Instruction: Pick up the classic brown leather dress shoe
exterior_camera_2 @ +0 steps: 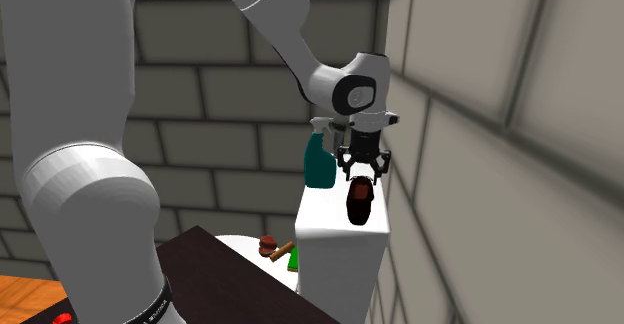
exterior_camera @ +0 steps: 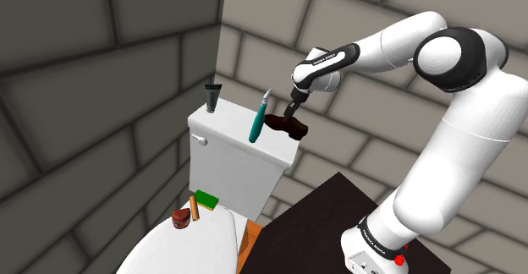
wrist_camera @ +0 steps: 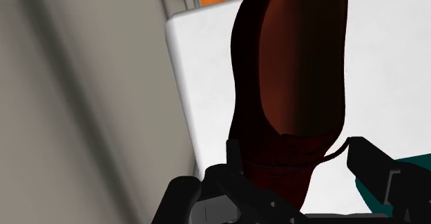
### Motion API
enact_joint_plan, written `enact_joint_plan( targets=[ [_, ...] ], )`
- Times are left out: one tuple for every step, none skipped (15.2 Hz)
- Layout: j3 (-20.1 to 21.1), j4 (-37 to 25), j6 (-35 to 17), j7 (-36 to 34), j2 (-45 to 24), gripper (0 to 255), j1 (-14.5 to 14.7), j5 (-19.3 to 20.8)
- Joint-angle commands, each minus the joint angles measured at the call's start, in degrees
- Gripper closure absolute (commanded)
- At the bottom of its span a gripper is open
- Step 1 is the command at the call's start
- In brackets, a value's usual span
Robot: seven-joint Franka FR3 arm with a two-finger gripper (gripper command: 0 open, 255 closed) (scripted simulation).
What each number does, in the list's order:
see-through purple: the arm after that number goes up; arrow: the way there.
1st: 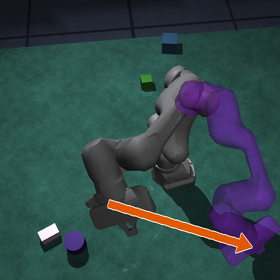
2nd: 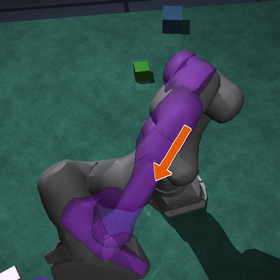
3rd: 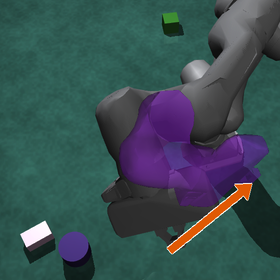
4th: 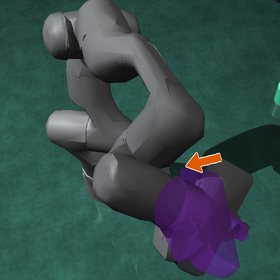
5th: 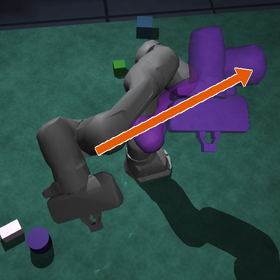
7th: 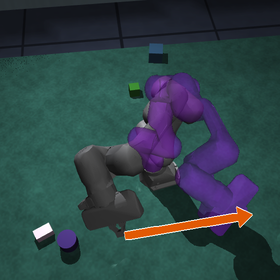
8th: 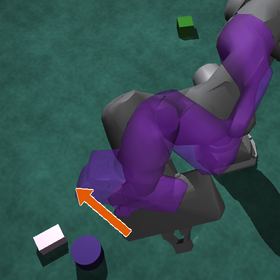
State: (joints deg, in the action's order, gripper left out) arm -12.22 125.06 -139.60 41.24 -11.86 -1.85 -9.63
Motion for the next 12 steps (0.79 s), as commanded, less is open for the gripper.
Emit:
enact_joint_plan(
  targets=[
    [-0.2,-0.2,1.3,-0.4,1.1,255,0.1,0.5],
    [-0.2,-0.4,2.0,-0.6,1.7,255,0.2,0.8],
    [-0.3,-0.6,2.7,-0.9,2.2,255,0.2,1.1],
    [-0.4,-0.8,3.3,-1.1,2.7,255,0.2,1.3],
    [-0.4,-1.1,4.0,-1.3,3.2,255,0.3,1.5],
    [-0.5,-1.3,4.7,-1.4,3.6,255,0.3,1.8],
    [-0.5,-1.6,5.4,-1.6,4.1,255,0.3,2.0],
    [-0.6,-1.8,6.1,-1.8,4.6,255,0.4,2.2],
    [-0.6,-2.1,6.8,-2.0,5.0,255,0.4,2.4],
    [-0.6,-2.4,7.5,-2.2,5.4,255,0.4,2.6],
    [-0.7,-2.7,8.3,-2.3,5.9,255,0.4,2.8],
    [-0.7,-3.0,9.0,-2.5,6.3,255,0.4,3.0]
  ],
)
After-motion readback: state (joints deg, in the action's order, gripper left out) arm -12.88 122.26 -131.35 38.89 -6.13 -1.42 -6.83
